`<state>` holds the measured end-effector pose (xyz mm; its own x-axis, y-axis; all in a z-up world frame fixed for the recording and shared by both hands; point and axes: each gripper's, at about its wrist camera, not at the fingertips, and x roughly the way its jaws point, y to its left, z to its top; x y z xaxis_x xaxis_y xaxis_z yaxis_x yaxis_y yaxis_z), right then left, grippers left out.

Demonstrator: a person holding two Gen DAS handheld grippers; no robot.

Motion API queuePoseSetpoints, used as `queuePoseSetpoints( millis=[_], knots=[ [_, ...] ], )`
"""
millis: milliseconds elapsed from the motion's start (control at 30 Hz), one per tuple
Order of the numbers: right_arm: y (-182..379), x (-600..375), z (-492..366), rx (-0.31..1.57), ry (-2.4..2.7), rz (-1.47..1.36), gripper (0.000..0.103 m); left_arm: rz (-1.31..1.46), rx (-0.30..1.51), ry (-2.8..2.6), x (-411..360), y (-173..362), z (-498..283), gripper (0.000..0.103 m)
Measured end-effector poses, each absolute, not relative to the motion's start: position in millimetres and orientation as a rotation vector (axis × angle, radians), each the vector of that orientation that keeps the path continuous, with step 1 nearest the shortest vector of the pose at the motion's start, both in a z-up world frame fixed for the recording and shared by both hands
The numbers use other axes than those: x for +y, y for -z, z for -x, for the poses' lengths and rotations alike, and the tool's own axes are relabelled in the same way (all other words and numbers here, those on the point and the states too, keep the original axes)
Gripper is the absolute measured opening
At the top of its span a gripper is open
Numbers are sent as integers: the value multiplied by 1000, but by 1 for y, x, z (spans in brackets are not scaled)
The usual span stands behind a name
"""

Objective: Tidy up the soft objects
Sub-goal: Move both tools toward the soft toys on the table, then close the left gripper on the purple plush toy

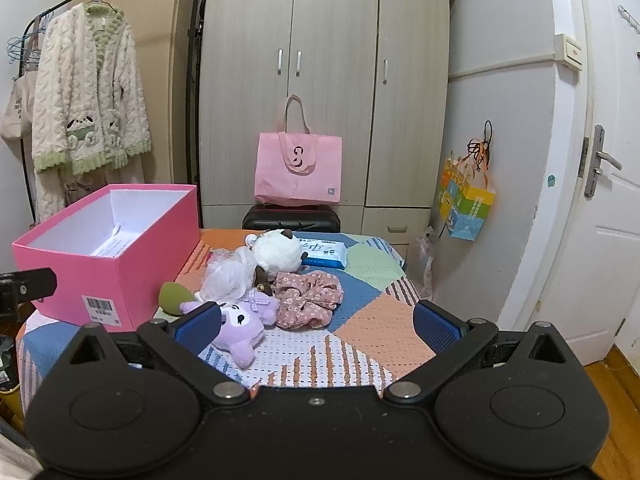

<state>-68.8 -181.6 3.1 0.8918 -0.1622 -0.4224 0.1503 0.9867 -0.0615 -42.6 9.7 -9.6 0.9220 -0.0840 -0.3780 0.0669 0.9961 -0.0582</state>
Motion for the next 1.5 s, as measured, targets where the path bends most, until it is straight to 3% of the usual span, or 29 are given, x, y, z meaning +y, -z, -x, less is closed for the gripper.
queuePoseSetpoints(
  millis=[433,800,1100,1333,1500],
  knots=[
    [-14,-210,78,299,-103,4,103,-59,335,193,-5,-20,39,103],
    [47,-226,15,441,-247,-27,103,-101,461,430,-64,18,-18,100],
    [104,-215,-33,513,-369,-35,91,-152,602,512,-101,60,-85,97],
    [122,-201,-60,521,-404,4,75,-204,724,505,-113,78,-129,95],
    [128,-199,-66,509,-402,1,69,-209,781,521,-119,87,-144,95]
  ],
)
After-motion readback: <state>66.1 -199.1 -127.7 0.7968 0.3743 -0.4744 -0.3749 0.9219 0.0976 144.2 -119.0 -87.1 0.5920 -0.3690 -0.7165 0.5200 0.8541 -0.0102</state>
